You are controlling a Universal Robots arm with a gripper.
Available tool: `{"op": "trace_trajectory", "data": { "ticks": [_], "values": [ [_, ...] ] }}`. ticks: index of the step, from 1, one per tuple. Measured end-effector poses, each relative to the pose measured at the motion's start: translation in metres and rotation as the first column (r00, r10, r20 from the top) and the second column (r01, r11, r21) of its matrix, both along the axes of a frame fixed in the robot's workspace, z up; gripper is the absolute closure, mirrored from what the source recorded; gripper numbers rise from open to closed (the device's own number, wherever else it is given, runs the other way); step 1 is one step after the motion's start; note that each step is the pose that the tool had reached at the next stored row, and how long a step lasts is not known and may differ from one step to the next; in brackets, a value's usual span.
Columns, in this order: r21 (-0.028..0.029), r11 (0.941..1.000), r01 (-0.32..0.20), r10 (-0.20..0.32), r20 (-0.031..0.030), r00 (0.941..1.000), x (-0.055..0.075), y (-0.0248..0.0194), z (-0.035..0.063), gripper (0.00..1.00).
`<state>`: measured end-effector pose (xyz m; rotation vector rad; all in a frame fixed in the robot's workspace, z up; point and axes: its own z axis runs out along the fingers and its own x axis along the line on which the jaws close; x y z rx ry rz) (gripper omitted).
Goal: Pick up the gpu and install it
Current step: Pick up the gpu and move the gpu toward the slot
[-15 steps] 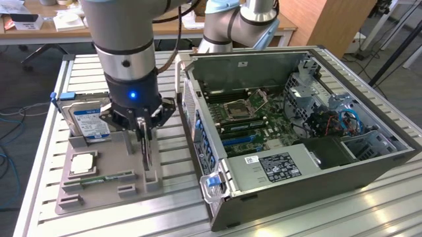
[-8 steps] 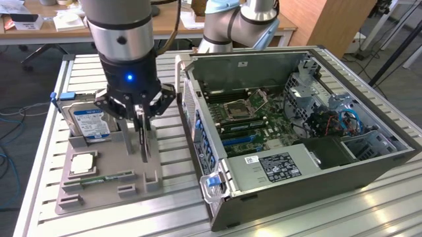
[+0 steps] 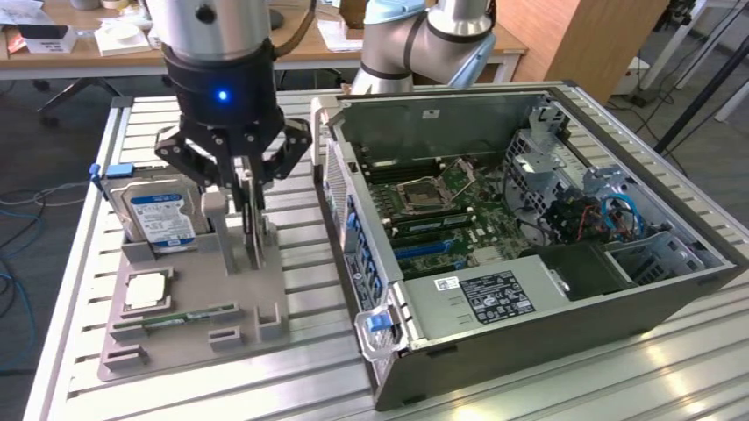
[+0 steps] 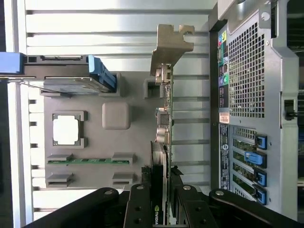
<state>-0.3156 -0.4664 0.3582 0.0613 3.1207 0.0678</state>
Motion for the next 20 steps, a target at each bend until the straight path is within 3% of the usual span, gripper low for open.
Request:
{"op": "trace_trajectory", "data": {
  "ticks": [20],
  "values": [
    [0.0001,1.0000,0.000,0.000,0.0001,1.0000,0.000,0.0000,0.0894,0.74]
  ]
}}
